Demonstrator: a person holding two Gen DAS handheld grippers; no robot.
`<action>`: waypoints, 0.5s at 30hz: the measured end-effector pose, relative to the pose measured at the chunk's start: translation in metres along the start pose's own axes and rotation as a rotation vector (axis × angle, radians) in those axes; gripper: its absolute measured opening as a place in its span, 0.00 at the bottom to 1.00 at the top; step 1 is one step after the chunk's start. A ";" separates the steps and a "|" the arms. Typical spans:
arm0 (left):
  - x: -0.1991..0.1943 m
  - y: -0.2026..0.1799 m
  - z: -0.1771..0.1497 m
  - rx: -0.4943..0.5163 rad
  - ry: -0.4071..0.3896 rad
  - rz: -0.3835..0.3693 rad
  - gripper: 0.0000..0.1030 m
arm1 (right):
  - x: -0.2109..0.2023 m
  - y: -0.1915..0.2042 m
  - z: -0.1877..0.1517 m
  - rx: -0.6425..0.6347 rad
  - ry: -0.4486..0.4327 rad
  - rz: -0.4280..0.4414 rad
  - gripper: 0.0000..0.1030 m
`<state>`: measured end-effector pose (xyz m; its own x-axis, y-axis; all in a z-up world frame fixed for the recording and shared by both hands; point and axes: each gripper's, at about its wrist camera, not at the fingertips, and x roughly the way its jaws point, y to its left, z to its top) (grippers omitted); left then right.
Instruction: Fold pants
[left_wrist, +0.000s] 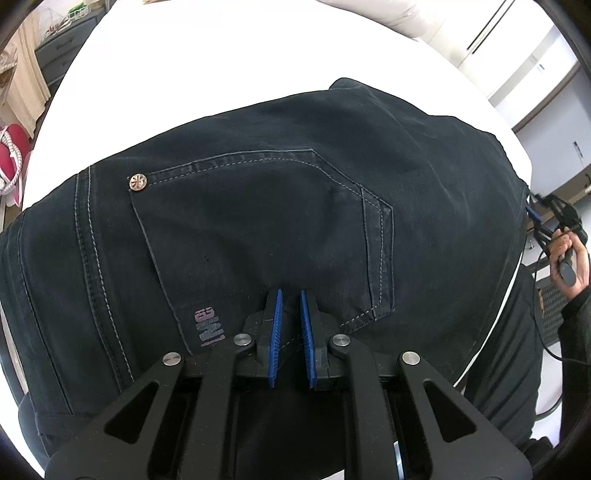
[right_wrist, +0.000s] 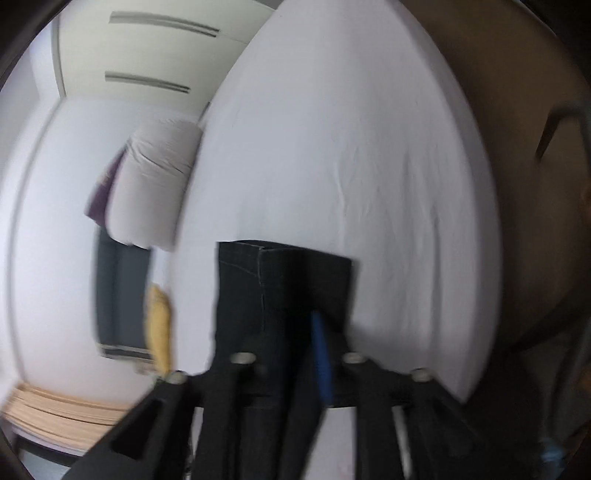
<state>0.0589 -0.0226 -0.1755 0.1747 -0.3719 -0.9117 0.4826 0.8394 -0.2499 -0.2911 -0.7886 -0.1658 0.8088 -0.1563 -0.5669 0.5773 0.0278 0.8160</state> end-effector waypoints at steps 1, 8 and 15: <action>0.000 0.000 0.000 0.000 0.000 0.004 0.11 | 0.000 0.001 0.003 0.002 -0.003 0.038 0.57; 0.000 -0.007 0.001 -0.004 -0.002 0.030 0.11 | 0.030 0.037 0.003 -0.064 0.021 0.023 0.54; -0.002 -0.004 -0.003 -0.008 -0.001 0.022 0.11 | 0.028 0.030 0.003 -0.068 0.010 -0.031 0.04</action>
<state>0.0539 -0.0239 -0.1732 0.1863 -0.3534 -0.9167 0.4718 0.8506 -0.2320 -0.2518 -0.7946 -0.1572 0.7915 -0.1487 -0.5928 0.6078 0.0898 0.7890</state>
